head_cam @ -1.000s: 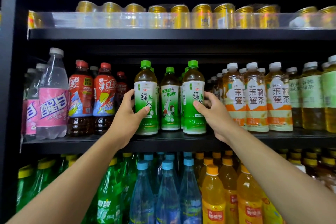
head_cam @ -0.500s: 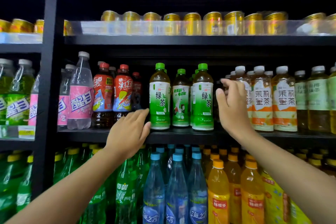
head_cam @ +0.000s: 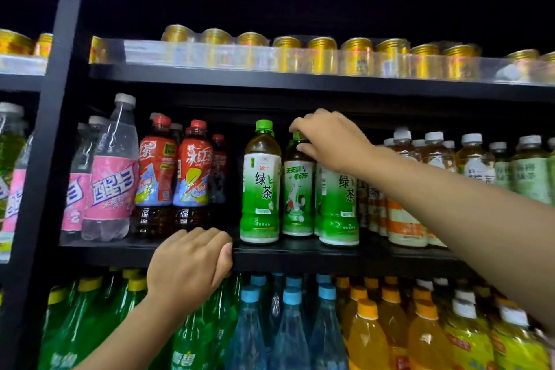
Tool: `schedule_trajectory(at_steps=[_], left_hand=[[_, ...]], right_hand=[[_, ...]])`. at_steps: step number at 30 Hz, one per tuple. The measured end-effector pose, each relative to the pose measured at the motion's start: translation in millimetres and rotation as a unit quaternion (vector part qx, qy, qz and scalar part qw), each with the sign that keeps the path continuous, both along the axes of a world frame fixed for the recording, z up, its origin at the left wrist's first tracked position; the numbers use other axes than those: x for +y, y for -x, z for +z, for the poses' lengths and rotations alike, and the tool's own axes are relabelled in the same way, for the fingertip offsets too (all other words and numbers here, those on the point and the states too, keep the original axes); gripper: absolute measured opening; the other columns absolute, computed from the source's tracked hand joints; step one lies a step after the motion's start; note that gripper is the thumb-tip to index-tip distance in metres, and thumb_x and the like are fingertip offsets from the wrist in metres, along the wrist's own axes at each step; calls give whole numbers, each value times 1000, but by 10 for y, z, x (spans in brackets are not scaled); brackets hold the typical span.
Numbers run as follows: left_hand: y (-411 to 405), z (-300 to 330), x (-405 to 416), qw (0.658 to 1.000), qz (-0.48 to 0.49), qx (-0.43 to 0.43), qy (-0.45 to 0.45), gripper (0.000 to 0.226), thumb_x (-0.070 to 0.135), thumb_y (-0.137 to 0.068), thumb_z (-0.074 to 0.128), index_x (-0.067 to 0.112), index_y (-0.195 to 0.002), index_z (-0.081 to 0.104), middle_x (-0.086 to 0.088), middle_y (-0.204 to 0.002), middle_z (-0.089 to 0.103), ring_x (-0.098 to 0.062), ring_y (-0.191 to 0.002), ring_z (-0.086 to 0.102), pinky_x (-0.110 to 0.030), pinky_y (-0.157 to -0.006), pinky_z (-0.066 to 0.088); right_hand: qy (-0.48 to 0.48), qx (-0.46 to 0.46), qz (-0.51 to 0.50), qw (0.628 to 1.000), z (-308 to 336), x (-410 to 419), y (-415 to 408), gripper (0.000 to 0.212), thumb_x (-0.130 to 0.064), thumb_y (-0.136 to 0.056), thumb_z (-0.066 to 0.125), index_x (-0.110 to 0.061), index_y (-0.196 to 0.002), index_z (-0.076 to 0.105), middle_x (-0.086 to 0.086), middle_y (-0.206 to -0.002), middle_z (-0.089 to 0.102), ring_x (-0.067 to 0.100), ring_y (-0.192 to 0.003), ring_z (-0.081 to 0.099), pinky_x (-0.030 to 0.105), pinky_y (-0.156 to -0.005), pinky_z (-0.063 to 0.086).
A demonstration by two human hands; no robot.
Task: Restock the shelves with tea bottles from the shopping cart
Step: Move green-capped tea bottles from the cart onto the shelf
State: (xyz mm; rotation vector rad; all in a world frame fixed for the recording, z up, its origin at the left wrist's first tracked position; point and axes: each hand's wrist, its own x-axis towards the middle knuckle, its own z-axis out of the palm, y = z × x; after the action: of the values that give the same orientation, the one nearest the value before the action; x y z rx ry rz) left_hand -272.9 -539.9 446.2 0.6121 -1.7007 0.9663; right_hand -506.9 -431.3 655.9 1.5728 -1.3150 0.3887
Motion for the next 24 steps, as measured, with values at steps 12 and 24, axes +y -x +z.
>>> schedule_trajectory(at_steps=[12,24], left_hand=[[-1,-39,-55,997,-9,11,80,51,35,-107,28,20,-80,70,5,-79,67,-23,-63,61,-37,-64,36],[-60,-73,-66,995,-32,-12,89,44,41,-102,39,16,-90,73,4,-87,70,-22,-67,63,-35,-65,38]], right_hand=[[-159,-21,-88,983,510,-290,80,61,-38,-94,70,-23,-148,45,8,-146,54,31,-131,50,46,-104,47],[-189,-67,-111,973,627,-423,-18,56,-38,-98,65,-17,-147,50,11,-146,51,32,-128,53,35,-99,44]])
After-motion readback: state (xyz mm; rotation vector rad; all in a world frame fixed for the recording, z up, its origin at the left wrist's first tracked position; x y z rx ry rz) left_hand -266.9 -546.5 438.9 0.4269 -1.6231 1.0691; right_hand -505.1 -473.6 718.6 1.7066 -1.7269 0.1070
